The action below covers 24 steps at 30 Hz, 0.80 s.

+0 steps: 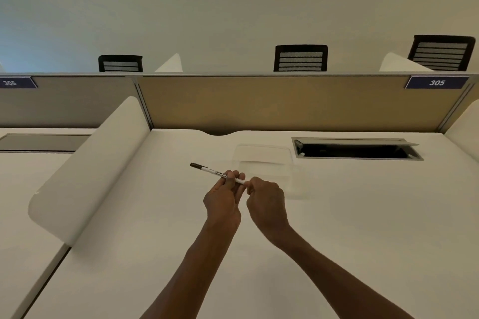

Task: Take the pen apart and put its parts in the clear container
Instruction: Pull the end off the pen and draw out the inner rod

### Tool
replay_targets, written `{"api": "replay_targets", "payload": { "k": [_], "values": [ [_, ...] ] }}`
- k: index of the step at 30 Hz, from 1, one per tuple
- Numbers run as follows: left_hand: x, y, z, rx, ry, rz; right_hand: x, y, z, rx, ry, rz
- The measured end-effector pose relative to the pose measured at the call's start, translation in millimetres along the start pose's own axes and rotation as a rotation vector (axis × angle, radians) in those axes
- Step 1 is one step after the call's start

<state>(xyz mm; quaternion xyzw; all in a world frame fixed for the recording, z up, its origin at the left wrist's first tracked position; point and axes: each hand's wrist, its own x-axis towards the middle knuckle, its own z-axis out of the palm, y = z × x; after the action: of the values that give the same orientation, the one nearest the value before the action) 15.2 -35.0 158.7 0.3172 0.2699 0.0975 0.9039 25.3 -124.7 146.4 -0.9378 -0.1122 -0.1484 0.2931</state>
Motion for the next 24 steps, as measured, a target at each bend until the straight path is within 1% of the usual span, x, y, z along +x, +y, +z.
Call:
{"api": "replay_targets", "payload": {
  "k": [2, 5, 7, 9, 11, 13, 17, 20, 22, 24],
  "values": [
    [-1.5, 0.6, 2.9, -0.03, 0.052, -0.05, -3.3, 6.5, 3.6, -0.11, 0.114, -0.19],
    [-3.2, 0.1, 2.7, -0.061, 0.074, -0.109, -2.7, 21.2, 6.0, -0.274, 0.183, -0.405],
    [-3.0, -1.5, 1.0, -0.053, 0.061, -0.132, -3.1, 26.9, 5.9, -0.32, 0.193, -0.446],
    [-1.5, -2.1, -0.8, -0.036, 0.033, -0.124, -4.8, 26.8, 4.7, -0.317, 0.156, -0.415],
    [1.1, -1.8, -2.7, -0.009, 0.004, -0.091, -5.8, 22.1, 3.8, -0.251, 0.063, -0.309],
    [4.5, -1.0, -6.1, 0.006, -0.034, -0.061, -1.2, 16.5, -1.8, -0.078, -0.111, -0.148],
    [10.7, 3.3, -14.9, 0.035, -0.141, -0.054, 14.1, 6.7, -24.6, 0.603, -0.506, 0.346],
    [14.9, 6.9, -19.9, 0.064, -0.193, -0.054, 20.7, 11.5, -36.9, 0.942, -0.758, 0.592],
    [15.7, 7.3, -21.2, 0.09, -0.216, -0.047, 20.8, 14.7, -38.7, 1.056, -0.823, 0.676],
    [15.1, 6.1, -21.4, 0.095, -0.204, -0.034, 18.4, 13.9, -34.5, 1.02, -0.769, 0.665]
  ]
}}
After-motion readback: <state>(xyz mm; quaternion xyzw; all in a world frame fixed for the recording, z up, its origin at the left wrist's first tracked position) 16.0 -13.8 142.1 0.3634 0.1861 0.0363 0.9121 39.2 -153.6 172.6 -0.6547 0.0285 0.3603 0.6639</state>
